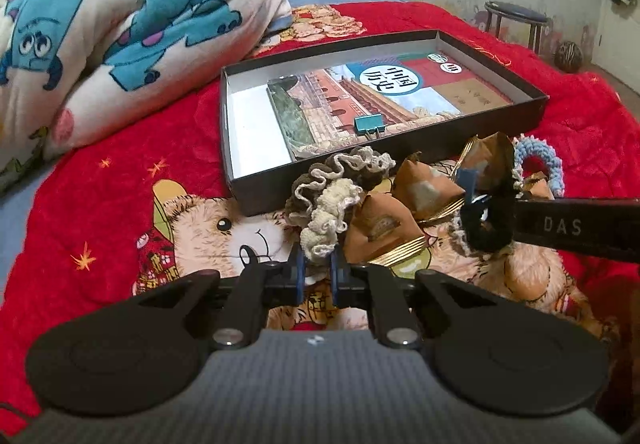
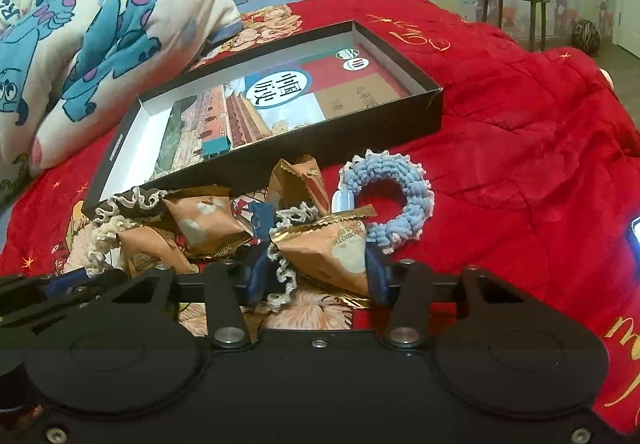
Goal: Organize objects
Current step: 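Grasp a brown wrapped candy with the right gripper while the left lifts the scrunchie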
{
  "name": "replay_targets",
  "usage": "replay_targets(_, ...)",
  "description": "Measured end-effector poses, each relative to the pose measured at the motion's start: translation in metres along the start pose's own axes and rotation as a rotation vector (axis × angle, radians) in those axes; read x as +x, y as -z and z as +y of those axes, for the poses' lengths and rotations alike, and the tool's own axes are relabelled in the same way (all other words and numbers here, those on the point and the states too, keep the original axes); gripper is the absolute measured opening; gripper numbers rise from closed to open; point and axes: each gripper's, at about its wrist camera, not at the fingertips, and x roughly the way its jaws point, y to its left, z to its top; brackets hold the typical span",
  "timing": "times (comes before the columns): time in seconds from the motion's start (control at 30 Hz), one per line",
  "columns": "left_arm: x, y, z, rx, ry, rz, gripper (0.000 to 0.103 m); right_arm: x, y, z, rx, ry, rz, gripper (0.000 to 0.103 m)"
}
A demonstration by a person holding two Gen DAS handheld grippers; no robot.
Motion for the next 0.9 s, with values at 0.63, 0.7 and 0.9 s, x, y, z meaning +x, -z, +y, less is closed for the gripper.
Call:
replay_targets(0.63, -0.024, 0.003, 0.003, -0.03, -0.003, -0.037, 0.013, -0.022, 0.002, 0.0, 0.0, -0.058, -0.023, 0.037)
replay_targets(0.7, -0.028, 0.004, 0.002, -0.025, -0.002, -0.047, 0.013, -0.029, 0.003, -0.002, 0.009, -0.068, -0.043, 0.037)
replay_targets(0.9, -0.036, 0.006, 0.005, -0.03, -0.001, -0.052, 0.013, -0.045, 0.005, -0.007, 0.053, -0.092, -0.078, 0.037)
